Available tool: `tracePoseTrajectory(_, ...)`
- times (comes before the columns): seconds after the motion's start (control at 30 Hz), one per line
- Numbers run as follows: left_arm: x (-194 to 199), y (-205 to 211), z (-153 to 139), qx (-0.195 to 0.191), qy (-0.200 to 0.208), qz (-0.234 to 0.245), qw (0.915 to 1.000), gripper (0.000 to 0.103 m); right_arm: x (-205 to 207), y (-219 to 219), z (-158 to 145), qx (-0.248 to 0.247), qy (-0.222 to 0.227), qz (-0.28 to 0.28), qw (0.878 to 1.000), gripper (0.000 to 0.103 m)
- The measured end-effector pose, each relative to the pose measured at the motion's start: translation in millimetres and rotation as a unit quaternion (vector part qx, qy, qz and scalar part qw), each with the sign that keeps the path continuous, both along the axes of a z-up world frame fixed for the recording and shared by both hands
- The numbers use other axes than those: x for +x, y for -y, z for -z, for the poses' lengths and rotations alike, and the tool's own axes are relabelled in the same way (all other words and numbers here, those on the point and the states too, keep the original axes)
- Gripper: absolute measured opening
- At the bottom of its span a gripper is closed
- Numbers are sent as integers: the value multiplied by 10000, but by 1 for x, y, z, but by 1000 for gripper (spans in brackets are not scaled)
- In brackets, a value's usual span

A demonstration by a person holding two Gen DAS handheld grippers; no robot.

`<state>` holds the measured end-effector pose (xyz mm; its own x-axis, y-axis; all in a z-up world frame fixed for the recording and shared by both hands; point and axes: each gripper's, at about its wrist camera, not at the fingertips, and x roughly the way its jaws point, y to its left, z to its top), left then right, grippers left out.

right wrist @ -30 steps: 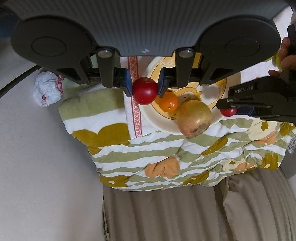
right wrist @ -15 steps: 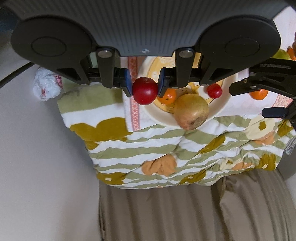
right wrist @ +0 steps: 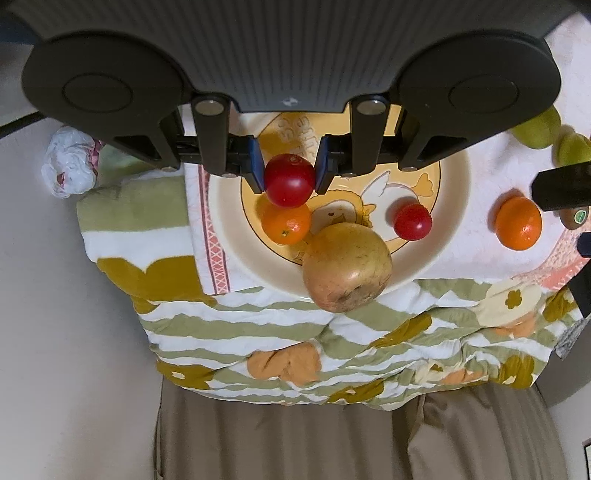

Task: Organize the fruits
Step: 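Carry the cherry tomatoes to the cream bowl with both tools and release them, then withdraw both tools from the bowl back over the remaining fruits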

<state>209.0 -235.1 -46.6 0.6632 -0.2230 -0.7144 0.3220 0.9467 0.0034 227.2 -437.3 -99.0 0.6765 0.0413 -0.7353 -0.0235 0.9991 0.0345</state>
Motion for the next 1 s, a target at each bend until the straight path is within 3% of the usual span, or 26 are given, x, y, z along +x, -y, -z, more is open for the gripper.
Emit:
tracePoseTrajectory(0.3,-16,-7,-1,2,36,-36,10000,103,-3,-2,8,-167,111,-291,9994,45)
tracePoseTrajectory(0.33,-18,-7,-1,-7,39,-37,10000,103,-5,-2,7,-163,167,-330,9992,52)
tracePoseTrajectory(0.4,-22,-8,-2,-2,55,-45,10000,103,-9,-2,3,-180,273,-360,9988,77)
tracePoseTrajectory(0.43,-24,-8,-2,6,67,-66,10000,103,-12,-3,0,-199,329,-347,9987,98)
tracePoseTrajectory(0.47,-26,-8,-3,14,78,-97,9999,103,-16,-3,-3,-225,426,-318,9983,103)
tracePoseTrajectory(0.57,-33,-9,-6,-1,115,-157,9998,103,-28,-1,-14,-207,722,-274,9968,103)
tracePoseTrajectory(1.0,-93,-17,-41,3,643,-348,9973,103,-92,6,-62,-201,881,-48,9959,103)
